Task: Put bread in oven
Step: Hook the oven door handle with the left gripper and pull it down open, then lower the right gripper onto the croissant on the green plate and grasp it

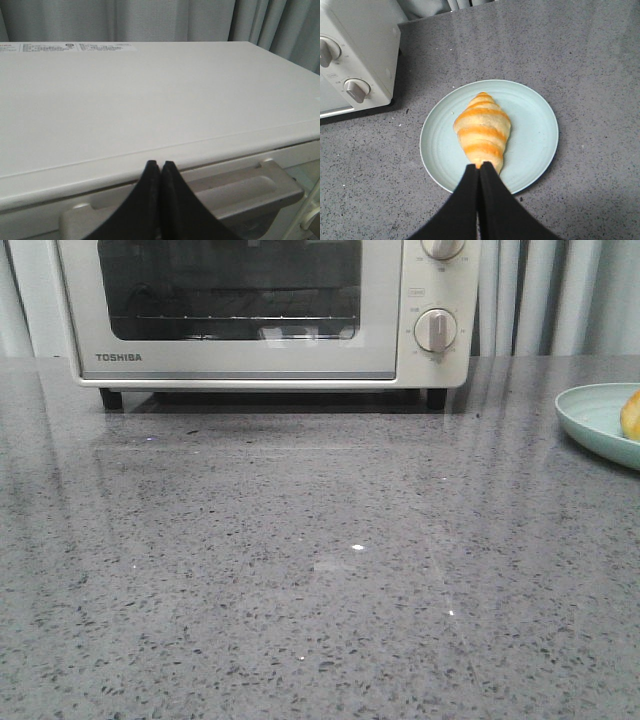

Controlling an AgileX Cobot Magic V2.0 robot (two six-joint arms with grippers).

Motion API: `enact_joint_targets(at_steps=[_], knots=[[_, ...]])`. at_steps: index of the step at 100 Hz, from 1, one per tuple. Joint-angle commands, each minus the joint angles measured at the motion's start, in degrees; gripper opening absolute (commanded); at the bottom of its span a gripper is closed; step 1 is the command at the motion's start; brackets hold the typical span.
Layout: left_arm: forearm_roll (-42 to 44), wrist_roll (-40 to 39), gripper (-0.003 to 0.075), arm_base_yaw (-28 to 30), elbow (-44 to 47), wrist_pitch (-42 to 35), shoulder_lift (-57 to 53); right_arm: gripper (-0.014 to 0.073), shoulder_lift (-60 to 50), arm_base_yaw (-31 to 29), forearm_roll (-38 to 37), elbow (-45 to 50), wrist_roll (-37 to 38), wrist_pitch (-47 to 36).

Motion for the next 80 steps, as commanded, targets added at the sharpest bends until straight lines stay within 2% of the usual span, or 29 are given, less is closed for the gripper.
enact_joint_targets(at_steps=[1, 30, 51, 65, 80], knots=[[-1.81, -0.74, -0.0021, -0.37, -0.01, 1.56, -1.57, -0.0067, 0.53, -0.32, -0.14, -1.82, -0.83, -3.63], [-4.57, -0.74, -0.0021, -2.67, 12.18, 1.43, -8.06, -0.0067, 0.53, -0.32, -0.14, -1.82, -0.83, -3.63], [-8.21, -0.74, -0.0021, -7.73, 23.61, 0.65, -18.99, -0.0067, 0.53, -0.32, -0.14, -1.82, -0.83, -1.07], [-9.70, -0.74, -0.0021, -13.08, 24.89, 9.33, -28.02, -0.0067, 0.53, -0.32, -0.14, -1.48, -0.83, 1.14], [-5.69, -0.33, -0.0022, -16.78, 24.89, 8.82, -37.43, -0.0067, 1.31, -0.32, -0.11, -1.48, -0.83, 1.84]])
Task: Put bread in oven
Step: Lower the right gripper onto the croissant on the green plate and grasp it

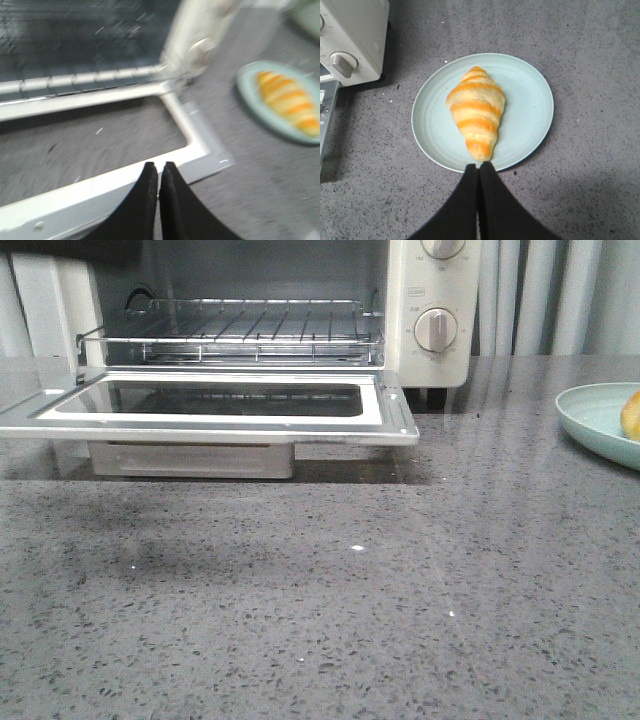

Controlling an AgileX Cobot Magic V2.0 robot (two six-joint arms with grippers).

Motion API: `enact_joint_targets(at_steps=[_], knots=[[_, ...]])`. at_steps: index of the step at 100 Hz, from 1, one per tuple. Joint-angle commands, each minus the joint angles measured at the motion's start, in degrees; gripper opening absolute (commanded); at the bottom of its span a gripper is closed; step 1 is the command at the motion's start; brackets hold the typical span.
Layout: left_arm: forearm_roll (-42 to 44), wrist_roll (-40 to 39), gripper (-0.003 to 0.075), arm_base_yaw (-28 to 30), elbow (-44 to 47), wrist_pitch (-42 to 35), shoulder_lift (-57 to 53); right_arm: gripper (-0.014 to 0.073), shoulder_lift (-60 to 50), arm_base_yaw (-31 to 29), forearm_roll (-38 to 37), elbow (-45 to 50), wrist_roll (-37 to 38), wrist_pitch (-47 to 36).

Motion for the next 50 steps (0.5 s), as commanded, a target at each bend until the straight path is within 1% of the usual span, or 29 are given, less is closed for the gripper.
enact_joint_targets(at_steps=[1, 22, 29, 36, 48, 50], knots=[[2.56, -0.11, -0.0022, -1.72, -1.60, -3.99, -6.64, -0.0067, 1.45, -0.32, -0.11, -1.48, -0.83, -3.20], [5.32, -0.11, -0.0022, 0.21, -1.60, 1.21, -16.12, -0.0064, 8.63, -0.32, -0.11, -3.08, -0.83, -0.34], [6.09, -0.11, -0.0022, 1.11, -1.60, 2.48, -18.52, -0.0031, 11.50, -0.32, -0.11, -4.15, -0.83, 0.43], [6.49, -0.11, -0.0022, 1.99, -1.60, 3.47, -20.44, 0.0051, 14.02, -0.32, -0.11, -5.29, -0.83, 0.40], [6.59, -0.11, -0.0022, 3.28, -1.60, 5.16, -22.96, 0.0263, 18.39, -0.32, -0.11, -7.84, -0.83, 0.40], [6.59, -0.11, -0.0022, 3.41, -1.60, 5.26, -23.28, 0.0285, 19.14, -0.32, -0.11, -8.35, -0.83, 0.40]])
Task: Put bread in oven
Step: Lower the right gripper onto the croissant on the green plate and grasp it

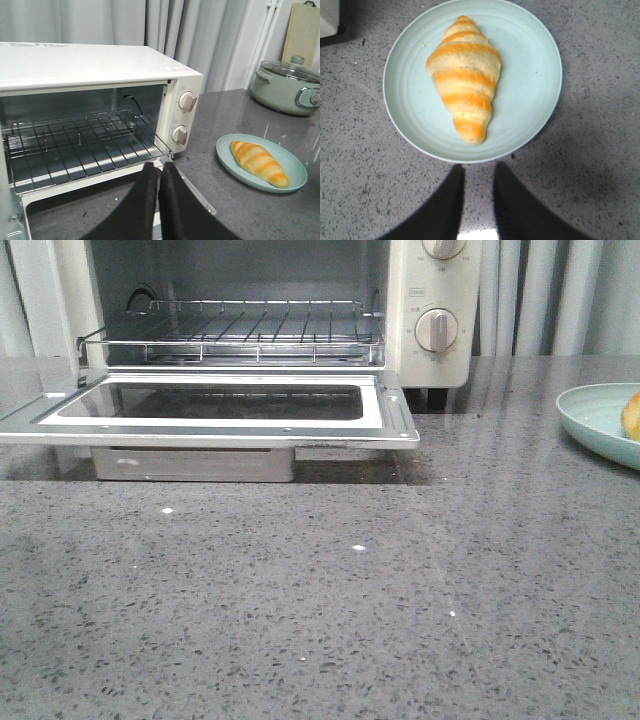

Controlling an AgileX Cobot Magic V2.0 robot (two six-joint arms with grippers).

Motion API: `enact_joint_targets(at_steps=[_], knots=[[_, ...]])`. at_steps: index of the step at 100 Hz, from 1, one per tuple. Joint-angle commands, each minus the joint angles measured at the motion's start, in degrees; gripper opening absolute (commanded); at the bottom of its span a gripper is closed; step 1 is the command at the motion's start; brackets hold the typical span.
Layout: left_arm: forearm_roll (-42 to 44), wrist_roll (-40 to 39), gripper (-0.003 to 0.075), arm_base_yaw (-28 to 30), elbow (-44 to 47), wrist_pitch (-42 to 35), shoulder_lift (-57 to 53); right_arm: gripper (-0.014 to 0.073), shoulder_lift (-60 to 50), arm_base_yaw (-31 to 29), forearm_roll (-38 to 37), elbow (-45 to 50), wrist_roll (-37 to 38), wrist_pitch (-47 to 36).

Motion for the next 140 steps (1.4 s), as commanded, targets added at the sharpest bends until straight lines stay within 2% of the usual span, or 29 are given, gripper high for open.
enact_joint_targets(at_steps=[1, 5, 11, 51, 77, 115, 140], knots=[[0.32, -0.11, -0.0022, 0.94, -1.60, -2.38, -1.63, 0.0306, 2.78, -0.32, -0.18, -3.75, -0.72, -2.73], [0.32, -0.11, -0.0022, 1.17, -1.60, -2.24, -2.15, 0.0356, 4.32, -0.32, -0.18, -4.79, -0.72, -2.73], [0.45, -0.11, -0.0022, 1.18, -1.60, -2.14, -2.55, 0.0386, 6.41, -0.32, -0.18, -6.38, -0.72, -2.83], [0.45, -0.11, -0.0022, 1.18, -1.60, -1.04, -2.69, 0.0381, 23.96, -0.32, -0.18, -17.46, -0.72, 0.99], [0.45, -0.11, -0.0022, 1.18, -1.60, -0.32, -2.69, 0.0381, 33.03, -0.24, -0.18, -20.65, -0.72, 2.29], [0.45, -0.11, -0.0022, 1.18, -1.60, 0.30, -2.69, 0.0381, 39.25, 3.62, -0.08, -23.34, -2.21, 1.15], [0.45, -0.11, -0.0022, 1.18, -1.60, 0.30, -2.69, 0.0381, 41.27, 3.73, -0.32, -23.34, -2.21, 2.01]])
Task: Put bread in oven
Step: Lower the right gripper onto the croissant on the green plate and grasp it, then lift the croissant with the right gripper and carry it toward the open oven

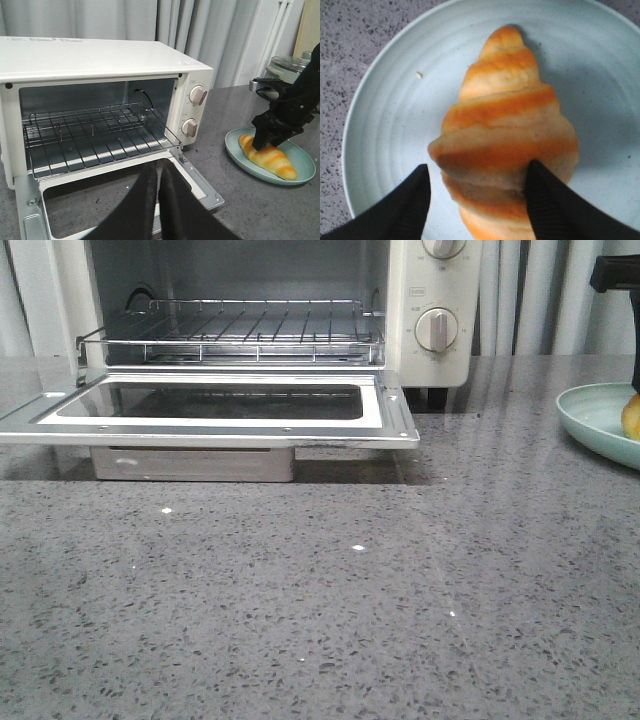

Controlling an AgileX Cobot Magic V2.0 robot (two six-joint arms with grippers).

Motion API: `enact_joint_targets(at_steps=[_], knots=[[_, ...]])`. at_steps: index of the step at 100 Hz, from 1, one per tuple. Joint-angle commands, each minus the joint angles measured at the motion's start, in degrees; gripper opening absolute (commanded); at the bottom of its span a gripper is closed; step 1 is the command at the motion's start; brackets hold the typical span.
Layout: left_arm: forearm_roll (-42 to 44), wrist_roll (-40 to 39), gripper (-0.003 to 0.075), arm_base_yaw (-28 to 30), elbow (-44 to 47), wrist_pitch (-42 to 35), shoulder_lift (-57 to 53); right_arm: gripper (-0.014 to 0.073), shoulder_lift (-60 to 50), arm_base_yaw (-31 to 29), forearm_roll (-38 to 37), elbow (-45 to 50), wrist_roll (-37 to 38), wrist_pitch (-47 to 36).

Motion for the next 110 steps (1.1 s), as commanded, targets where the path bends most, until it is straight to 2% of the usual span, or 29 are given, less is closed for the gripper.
enact_joint_targets(at_steps=[1, 34, 41, 48, 70, 73, 91, 110], knots=[[0.10, -0.11, -0.0022, 0.09, -1.60, -3.99, 0.07, 0.0381, -1.11, 0.06, -0.43, -1.79, -0.55, -0.62], [0.10, -0.11, -0.0022, 0.09, -1.60, -3.99, 0.07, 0.0379, -0.04, 0.06, -0.48, -1.79, -0.55, -0.48], [0.10, -0.11, -0.0022, 0.09, -1.60, -3.99, 0.07, 0.0347, -0.04, 0.06, -0.48, -1.79, -0.55, -0.48], [0.10, -0.11, -0.0022, 0.09, -1.60, -3.99, 0.07, 0.0268, -0.04, 0.06, -0.48, -1.79, -0.55, -0.48], [0.10, -0.11, -0.0022, 0.09, -1.60, -3.99, 0.07, -0.0055, -0.04, 0.06, -0.56, -1.79, -0.55, -0.22], [0.10, -0.11, -0.0022, 0.09, -1.60, -3.99, 0.07, -0.0077, -0.04, 0.06, -0.56, -1.79, -0.55, -0.10], [0.10, -0.11, -0.0022, 0.09, -1.60, -3.99, 0.07, -0.0066, -0.04, 0.06, -1.02, -1.79, -0.68, 0.61], [0.10, -0.11, -0.0022, 0.09, -1.60, -3.99, 0.07, -0.0066, -0.25, 0.06, -1.02, -4.15, -2.92, 6.20]])
